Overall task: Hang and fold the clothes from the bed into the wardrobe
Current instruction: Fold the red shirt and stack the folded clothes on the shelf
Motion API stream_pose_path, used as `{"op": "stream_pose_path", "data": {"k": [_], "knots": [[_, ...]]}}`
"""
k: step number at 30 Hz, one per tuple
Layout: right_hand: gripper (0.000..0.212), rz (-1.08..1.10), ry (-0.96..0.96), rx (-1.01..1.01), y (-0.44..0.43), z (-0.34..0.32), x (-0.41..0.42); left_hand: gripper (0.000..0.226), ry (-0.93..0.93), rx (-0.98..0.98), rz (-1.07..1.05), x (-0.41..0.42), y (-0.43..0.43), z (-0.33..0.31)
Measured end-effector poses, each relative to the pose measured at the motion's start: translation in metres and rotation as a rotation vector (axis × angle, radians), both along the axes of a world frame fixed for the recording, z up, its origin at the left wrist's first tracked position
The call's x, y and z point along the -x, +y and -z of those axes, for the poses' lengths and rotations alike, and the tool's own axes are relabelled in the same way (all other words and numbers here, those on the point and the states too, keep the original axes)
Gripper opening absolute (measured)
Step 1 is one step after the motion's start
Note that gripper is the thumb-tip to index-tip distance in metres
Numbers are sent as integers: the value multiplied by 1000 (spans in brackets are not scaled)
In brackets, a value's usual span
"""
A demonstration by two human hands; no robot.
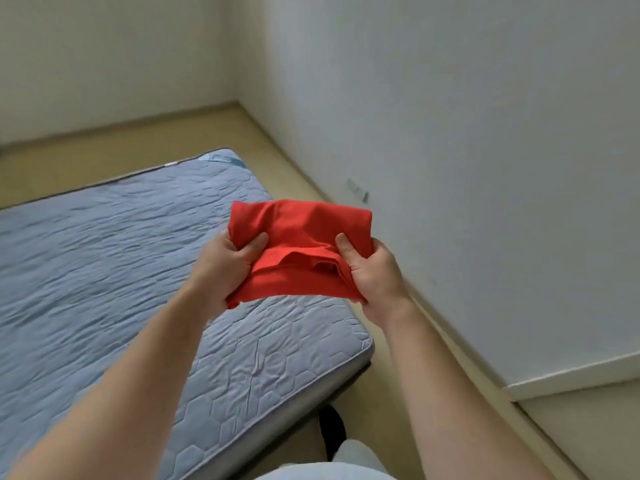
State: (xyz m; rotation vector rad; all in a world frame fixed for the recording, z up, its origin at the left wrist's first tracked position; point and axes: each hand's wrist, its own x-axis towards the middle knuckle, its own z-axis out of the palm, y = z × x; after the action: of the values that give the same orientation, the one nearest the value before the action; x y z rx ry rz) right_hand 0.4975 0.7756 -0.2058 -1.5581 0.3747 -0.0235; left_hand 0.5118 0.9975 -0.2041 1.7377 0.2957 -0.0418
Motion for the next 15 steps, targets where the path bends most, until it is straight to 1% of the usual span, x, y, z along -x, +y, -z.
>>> {"op": "stream_pose_path", "data": {"k": [5, 11, 15], "knots": [[52, 234, -26, 75, -33, -60, 72, 17, -44, 131, 192, 25, -43, -52], [65, 509, -46, 175, -91, -111, 179, 26, -83, 182, 445, 76, -122, -99], [71, 696, -30, 147, -135, -131, 241, 34, -112, 155, 564, 116, -183, -124]]}}
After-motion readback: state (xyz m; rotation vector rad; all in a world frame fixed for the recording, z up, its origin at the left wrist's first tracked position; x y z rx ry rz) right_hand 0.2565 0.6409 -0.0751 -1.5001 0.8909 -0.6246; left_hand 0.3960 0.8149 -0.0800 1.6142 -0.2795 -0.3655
